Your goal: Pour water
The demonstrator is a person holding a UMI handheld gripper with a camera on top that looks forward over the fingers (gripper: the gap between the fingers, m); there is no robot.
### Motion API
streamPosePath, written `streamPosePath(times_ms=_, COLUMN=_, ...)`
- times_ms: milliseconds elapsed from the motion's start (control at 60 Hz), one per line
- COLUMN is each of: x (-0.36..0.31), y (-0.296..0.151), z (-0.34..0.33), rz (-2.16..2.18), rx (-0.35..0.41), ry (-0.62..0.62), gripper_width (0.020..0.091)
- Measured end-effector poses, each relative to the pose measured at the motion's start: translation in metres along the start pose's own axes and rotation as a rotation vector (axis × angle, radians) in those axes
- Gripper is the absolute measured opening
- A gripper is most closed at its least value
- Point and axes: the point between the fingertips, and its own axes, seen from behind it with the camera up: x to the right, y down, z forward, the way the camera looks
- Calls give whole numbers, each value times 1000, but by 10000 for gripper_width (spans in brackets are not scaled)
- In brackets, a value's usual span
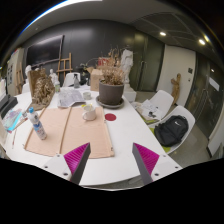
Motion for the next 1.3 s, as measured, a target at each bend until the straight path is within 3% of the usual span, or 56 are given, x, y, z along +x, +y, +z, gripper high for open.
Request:
streamPosePath(times_ms=167, x=-48, y=6, z=1, rz=-29, rx=-7, ry=-57, gripper_width=859)
streamPosePath(times_ms=450, x=-238, y=29, z=10, rz=-47, rx=12, ry=-178, gripper_width=859)
streamPosePath(times_ms=667, x=-360, y=19, z=56, rz=-35, rx=98, ry=-245, gripper_width=854)
streamPosePath(times_ms=917, x=-423, y=-9, z=143, rz=-4, rx=213, ry=-232, gripper_width=853)
streamPosePath(times_ms=1033, x=-433, y=-13, z=175, rz=-7, rx=234, ry=-216, gripper_width=797)
streamPosePath(times_ms=1167, x=-439, y=-16, z=196, rz=2, rx=254, ry=-219, gripper_width=539)
streamPosePath(times_ms=1300, x=-439, y=-18, z=197, rz=2, rx=270, ry=-216, gripper_width=461)
